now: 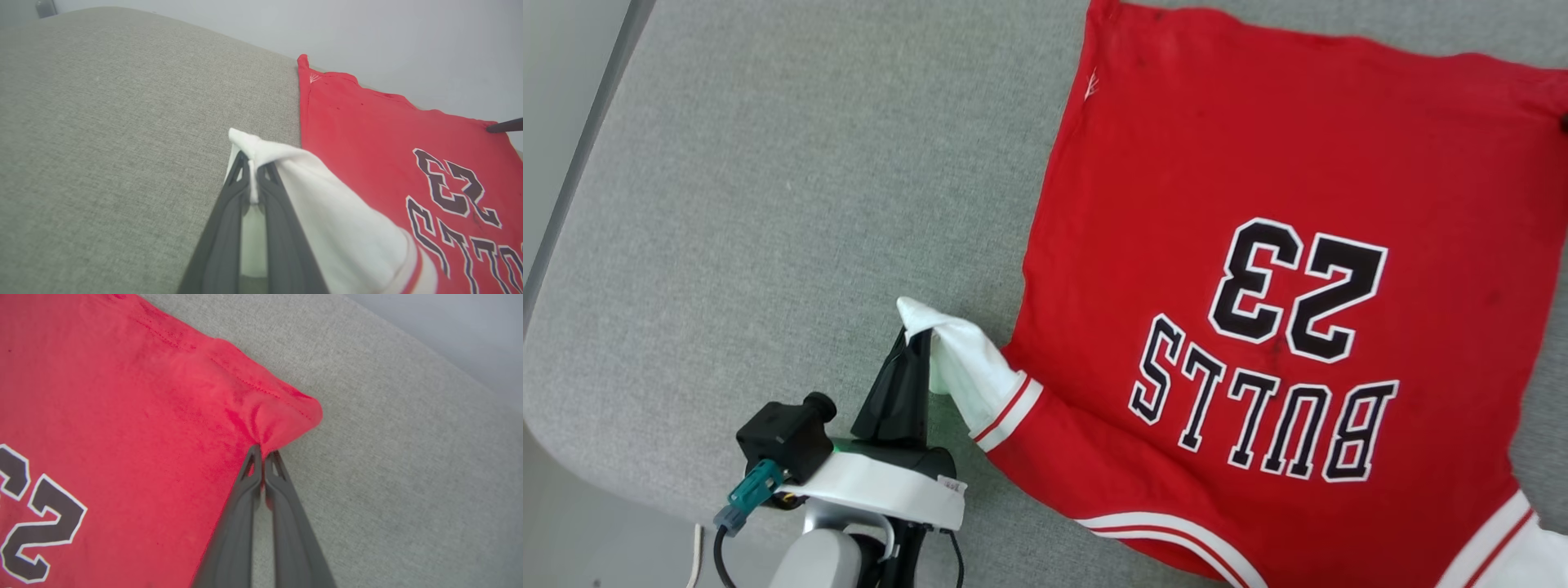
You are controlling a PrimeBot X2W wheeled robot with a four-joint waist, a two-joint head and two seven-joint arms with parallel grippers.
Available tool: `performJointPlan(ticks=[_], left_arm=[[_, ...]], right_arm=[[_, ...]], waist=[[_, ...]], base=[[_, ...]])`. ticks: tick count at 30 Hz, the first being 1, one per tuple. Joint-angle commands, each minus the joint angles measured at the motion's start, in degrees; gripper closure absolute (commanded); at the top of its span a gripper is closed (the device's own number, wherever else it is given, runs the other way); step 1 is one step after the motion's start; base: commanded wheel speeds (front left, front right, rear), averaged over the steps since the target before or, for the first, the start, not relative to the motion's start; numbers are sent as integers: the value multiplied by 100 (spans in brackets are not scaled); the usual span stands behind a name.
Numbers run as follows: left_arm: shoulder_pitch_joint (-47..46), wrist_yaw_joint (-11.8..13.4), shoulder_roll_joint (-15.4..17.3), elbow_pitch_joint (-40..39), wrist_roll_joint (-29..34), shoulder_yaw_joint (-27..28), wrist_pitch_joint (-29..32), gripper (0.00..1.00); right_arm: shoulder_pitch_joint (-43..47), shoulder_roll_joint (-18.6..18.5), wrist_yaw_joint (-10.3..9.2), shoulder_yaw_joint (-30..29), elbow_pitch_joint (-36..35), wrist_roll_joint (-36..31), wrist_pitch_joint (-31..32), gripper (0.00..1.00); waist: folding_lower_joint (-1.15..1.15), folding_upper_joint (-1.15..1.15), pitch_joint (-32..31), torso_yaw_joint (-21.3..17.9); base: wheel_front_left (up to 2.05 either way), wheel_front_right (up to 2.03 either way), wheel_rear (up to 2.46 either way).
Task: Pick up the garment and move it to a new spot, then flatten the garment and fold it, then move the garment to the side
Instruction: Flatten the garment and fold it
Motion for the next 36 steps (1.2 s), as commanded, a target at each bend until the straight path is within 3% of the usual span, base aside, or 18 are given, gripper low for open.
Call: performJointPlan(ticks=[1,12,22,29,36], left_arm=[[57,-5,6,7,30,47,-14,100],[604,147,214,-77,59,241,26,100],[1126,297,432,-215,-17,385,184,100],[1361,361,517,-301,-40,412,257,100],[1485,397,557,-328,-75,409,301,100]], right_arm=[[68,-26,-7,19,-12,46,-83,100],[1095,-605,-7,93,-751,860,-798,100],[3433,-1090,-7,-404,-1870,1400,-987,100],[5293,-710,-7,-1285,-2389,1454,-882,100],[6718,-15,-7,-1820,-2580,1211,-739,100]], waist=[[0,0,-212,-136],[0,0,-1056,-588],[0,0,-1758,-1034],[0,0,-2001,-1148],[0,0,-2061,-1173]], base=[[0,0,0],[0,0,0],[0,0,0],[0,0,0],[0,0,0]])
